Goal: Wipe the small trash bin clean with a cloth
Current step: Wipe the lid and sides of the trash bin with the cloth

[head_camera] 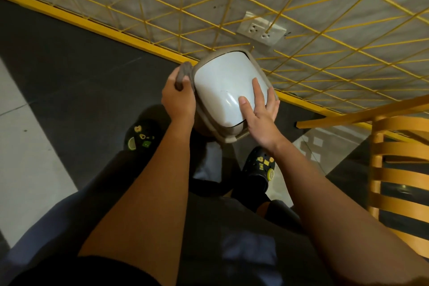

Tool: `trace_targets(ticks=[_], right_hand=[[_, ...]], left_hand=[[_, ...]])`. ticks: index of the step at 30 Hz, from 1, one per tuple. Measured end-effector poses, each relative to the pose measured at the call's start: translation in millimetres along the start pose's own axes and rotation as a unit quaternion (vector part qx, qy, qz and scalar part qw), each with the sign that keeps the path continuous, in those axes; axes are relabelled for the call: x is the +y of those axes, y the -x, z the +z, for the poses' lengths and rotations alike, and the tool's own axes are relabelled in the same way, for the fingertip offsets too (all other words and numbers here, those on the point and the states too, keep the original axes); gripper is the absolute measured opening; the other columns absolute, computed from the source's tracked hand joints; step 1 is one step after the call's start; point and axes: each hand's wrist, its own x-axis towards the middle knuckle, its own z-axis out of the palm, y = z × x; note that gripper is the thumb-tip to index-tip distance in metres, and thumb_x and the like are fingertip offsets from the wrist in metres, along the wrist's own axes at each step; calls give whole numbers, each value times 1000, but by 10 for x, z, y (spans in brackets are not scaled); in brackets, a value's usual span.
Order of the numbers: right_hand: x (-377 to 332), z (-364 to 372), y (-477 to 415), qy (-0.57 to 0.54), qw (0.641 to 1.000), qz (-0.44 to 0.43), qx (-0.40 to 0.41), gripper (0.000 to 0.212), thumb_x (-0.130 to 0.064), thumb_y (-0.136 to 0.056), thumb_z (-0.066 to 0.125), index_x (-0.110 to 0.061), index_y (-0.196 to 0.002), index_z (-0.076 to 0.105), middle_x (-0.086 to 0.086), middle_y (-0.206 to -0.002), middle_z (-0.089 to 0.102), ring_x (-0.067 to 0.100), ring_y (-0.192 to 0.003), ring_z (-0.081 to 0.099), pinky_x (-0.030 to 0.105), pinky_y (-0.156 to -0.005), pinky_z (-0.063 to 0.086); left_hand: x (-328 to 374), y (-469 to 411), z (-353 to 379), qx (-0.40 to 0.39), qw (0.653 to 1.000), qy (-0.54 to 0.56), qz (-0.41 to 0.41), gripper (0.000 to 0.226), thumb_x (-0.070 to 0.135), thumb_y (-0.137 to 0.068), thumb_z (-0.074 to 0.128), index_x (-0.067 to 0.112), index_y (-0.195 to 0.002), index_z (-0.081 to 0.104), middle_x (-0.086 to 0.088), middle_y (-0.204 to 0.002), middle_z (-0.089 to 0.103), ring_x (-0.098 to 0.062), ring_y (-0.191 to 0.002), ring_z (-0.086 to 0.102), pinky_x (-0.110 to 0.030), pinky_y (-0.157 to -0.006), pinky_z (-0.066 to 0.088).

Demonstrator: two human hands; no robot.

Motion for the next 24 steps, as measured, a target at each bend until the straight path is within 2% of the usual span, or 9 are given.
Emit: trace_targets(ticks=[4, 8, 10, 12, 13, 15, 19, 20, 24], right_hand=[[13, 6, -7, 3, 1000, 0, 2, 55, -50, -94, 35, -46, -142, 9, -1, -154, -20, 22, -139, -27, 45, -112, -6], [29, 11, -22, 8, 1000, -5, 6, 55, -50, -94, 36, -46, -142, 10, 0, -154, -19, 21, -139, -27, 44, -112, -6], [30, 18, -34, 7, 1000, -5, 10, 55, -49, -94, 36, -46, -142, 11, 1, -154, -18, 21, -139, -26, 43, -112, -6], [37, 22, -42, 8, 1000, -5, 12, 55, -49, -94, 36, -46, -142, 11, 2, -154, -18, 22, -139, -25, 42, -112, -6], [44, 21, -41, 10, 1000, -6, 11, 55, -50, -94, 36, -46, -142, 10, 2, -154, -19, 22, -139, -25, 42, -112, -6], [55, 19, -39, 8, 1000, -9, 6, 55, -51, -93, 36, -47, -142, 10, 1, -154, -20, 21, -139, -26, 42, -111, -6], [51, 22, -33, -4, 1000, -9, 3, 55, -51, -93, 36, -48, -142, 10, 0, -153, -22, 20, -138, -28, 41, -111, -7], [50, 22, -32, -7, 1000, -10, 3, 55, -51, -93, 36, -48, -142, 10, -1, -153, -22, 20, -138, -29, 41, -111, -7], [56, 18, -33, 2, 1000, -11, 5, 54, -52, -94, 35, -48, -141, 9, -1, -153, -22, 21, -138, -29, 43, -112, -7]], left_hand=[[186, -22, 42, -4, 998, -17, 59, 38, 9, -87, 49, 17, -123, 57, -4, -128, 57, -17, -116, 52, -16, -92, 37], [280, 145, 76, -21, 981, -62, 185, 36, 4, -86, 51, 18, -117, 61, -7, -124, 53, -11, -107, 49, 4, -80, 33], [242, 335, 96, -41, 954, -120, 271, 36, 2, -84, 53, 17, -114, 64, -10, -119, 55, -20, -108, 51, -7, -86, 36], [144, 555, 136, -90, 912, -168, 363, 35, 2, -81, 55, 15, -112, 66, -12, -111, 60, -26, -104, 53, -29, -90, 42], [96, 629, 140, -104, 898, -181, 389, 35, 1, -80, 56, 14, -111, 66, -12, -109, 61, -27, -102, 54, -34, -90, 43], [58, 635, 117, -99, 898, -180, 388, 34, 2, -81, 56, 12, -112, 66, -12, -107, 62, -27, -101, 55, -31, -90, 42], [112, 475, 61, -29, 938, -137, 318, 32, 0, -81, 56, 8, -111, 64, -15, -108, 59, -27, -105, 54, -9, -89, 32], [104, 499, 55, -27, 940, -131, 312, 31, 1, -82, 56, 8, -111, 64, -14, -109, 58, -26, -105, 54, -9, -89, 33], [-92, 819, 32, -46, 940, -109, 321, 28, 2, -84, 56, 7, -111, 65, -15, -116, 58, -19, -110, 50, -29, -94, 43]])
